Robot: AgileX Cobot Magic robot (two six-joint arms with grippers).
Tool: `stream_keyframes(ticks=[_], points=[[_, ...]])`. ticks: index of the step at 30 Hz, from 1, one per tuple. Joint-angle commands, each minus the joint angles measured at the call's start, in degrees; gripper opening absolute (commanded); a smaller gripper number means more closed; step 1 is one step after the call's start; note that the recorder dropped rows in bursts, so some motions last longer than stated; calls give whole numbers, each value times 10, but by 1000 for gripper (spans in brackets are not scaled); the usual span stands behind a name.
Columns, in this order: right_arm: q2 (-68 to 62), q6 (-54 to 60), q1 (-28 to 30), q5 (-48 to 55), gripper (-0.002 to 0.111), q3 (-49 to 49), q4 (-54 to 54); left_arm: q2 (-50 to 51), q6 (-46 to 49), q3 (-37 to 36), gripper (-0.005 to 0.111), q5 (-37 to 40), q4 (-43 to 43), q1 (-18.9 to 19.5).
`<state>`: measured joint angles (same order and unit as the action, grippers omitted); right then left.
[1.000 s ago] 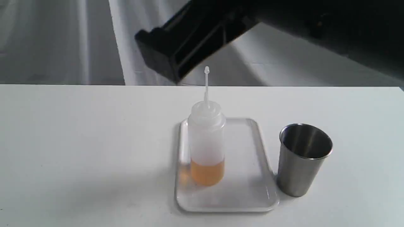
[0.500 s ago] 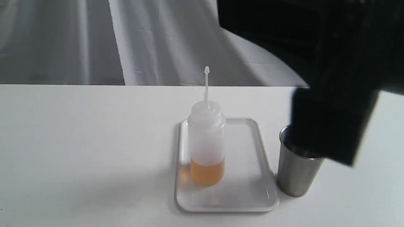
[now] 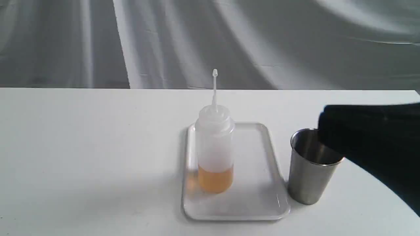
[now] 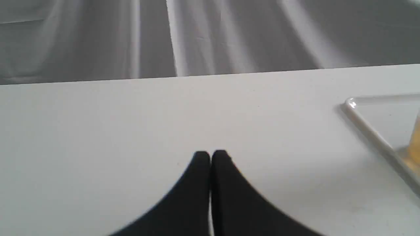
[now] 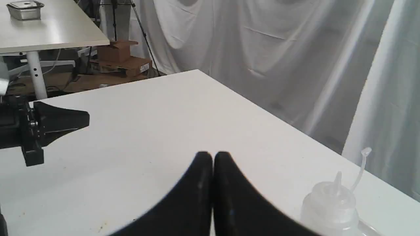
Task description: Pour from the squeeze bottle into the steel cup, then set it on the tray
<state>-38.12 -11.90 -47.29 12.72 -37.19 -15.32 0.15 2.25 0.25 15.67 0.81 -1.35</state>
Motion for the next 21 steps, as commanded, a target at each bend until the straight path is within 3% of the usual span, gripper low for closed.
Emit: stream_keyframes(ticks=[1,12,21], points=[[12,-1,-1,4,0,14,-6,-1,0,-3,0,-4,1,1],[12,-4,1,4,0,14,-6,-1,0,-3,0,-4,1,1],[14,-4,81,-22,0,14,-2,-1,-2,-3,0,-4,1,1]])
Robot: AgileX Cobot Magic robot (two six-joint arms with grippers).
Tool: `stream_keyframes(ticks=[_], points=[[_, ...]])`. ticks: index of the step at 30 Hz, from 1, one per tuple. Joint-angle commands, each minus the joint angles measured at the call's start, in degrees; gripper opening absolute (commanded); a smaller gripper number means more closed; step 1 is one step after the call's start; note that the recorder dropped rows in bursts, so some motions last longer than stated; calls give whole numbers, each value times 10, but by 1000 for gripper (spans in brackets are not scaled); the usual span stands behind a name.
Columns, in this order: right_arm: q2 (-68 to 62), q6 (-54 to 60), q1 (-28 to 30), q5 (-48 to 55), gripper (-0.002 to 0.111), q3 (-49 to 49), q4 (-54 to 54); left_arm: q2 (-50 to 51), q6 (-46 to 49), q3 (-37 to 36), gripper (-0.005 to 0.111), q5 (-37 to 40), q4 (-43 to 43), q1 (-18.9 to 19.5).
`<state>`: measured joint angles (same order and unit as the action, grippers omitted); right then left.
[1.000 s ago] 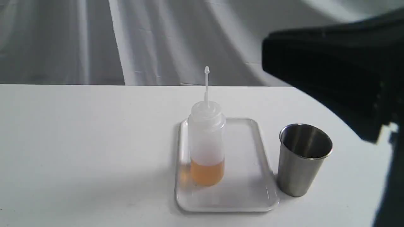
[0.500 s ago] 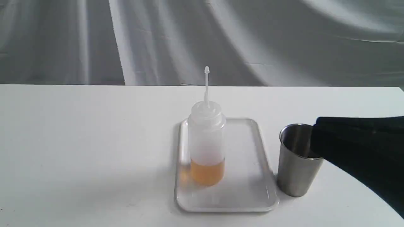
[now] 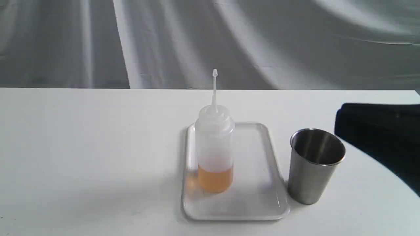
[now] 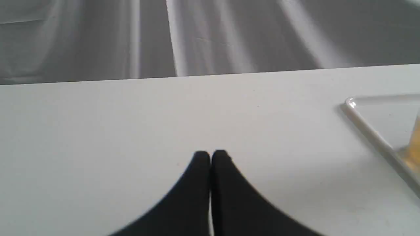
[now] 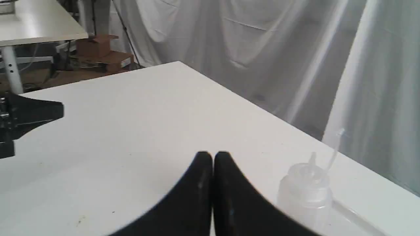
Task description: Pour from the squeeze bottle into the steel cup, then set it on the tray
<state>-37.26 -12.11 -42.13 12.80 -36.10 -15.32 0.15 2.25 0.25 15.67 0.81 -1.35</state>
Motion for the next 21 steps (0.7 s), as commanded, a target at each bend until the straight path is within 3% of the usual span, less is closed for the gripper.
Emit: stream_keyframes(ticks=[1,7,21], points=[[10,-2,38,-22,0,3,-1,-1,-2,-3,0,-4,1,1],[56,-2,112,-11,0,3,84,-1,-1,-3,0,-4,1,1],[144,-2,260,85,0,8,91,-1,-2,-3,0,-4,1,1]])
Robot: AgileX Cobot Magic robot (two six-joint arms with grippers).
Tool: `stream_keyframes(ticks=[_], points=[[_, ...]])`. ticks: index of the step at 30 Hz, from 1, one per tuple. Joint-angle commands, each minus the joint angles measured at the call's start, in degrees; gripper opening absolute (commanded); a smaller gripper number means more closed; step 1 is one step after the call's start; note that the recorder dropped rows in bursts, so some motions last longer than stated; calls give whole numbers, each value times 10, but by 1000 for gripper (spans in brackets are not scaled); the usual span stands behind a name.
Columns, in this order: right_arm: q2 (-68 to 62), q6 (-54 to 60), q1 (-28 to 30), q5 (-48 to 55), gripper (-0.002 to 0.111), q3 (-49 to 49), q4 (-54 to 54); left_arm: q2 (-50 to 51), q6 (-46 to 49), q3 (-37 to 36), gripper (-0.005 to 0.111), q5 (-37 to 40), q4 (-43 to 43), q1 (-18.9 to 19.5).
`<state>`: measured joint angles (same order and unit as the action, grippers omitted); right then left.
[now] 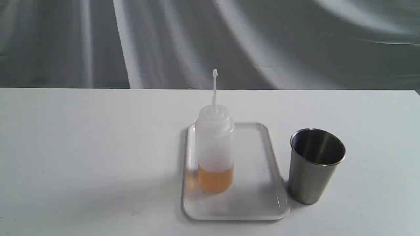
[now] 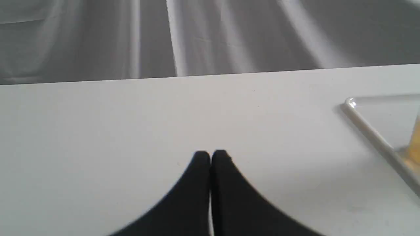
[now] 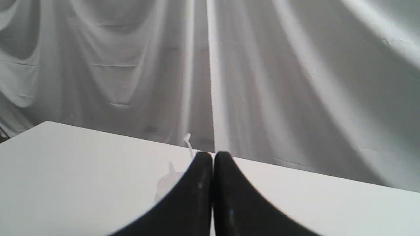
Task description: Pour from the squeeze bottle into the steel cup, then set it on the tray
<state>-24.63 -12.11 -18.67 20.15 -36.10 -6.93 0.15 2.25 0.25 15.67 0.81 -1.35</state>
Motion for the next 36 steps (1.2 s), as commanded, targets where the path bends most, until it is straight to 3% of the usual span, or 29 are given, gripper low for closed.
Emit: stream_keyframes(ticks=[1,20,36], points=[[25,-1,30,9,0,12,7,-1,-2,-3,0,-4,1,1],[190,3,181,-49,0,227,27,-1,-2,-3,0,-4,1,1],[246,18,250,-94,0,323,22,-1,-1,-3,0,-4,1,1]])
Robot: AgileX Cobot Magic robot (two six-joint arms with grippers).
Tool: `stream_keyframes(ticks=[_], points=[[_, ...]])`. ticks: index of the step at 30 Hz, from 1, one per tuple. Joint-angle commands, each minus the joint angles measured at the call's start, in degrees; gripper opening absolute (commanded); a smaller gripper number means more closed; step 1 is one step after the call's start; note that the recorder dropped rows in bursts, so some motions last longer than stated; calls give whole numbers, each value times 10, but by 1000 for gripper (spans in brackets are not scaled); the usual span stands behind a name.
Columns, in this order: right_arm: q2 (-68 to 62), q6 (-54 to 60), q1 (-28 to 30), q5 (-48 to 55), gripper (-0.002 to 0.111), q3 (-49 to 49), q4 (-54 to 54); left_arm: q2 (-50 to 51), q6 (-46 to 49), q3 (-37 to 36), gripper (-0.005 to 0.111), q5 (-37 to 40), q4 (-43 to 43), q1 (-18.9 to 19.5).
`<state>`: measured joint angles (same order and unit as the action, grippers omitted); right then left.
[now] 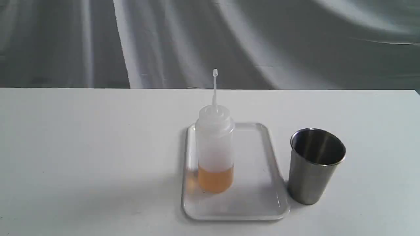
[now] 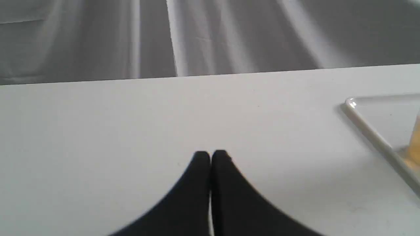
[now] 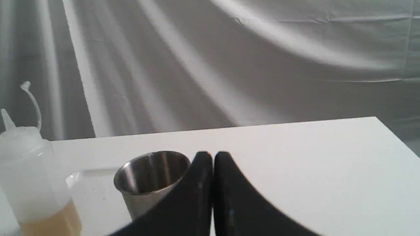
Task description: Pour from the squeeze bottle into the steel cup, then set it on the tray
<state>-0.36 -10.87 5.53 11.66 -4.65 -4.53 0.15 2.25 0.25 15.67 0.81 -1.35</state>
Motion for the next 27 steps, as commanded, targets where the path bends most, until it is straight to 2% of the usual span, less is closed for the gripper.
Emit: stream_keyframes(ticks=[1,10,15,27], points=[[4,6,13,-10,0,12,-4,-1,-1,-3,0,-4,1,1],[4,7,15,-48,0,47,-7,-1,-3,-3,0,-4,1,1],[4,17,15,-34,0,47,-7,-1,-3,-3,0,-4,1,1],[4,17,15,79,0,47,7,-1,-1,-3,0,-4,1,1]])
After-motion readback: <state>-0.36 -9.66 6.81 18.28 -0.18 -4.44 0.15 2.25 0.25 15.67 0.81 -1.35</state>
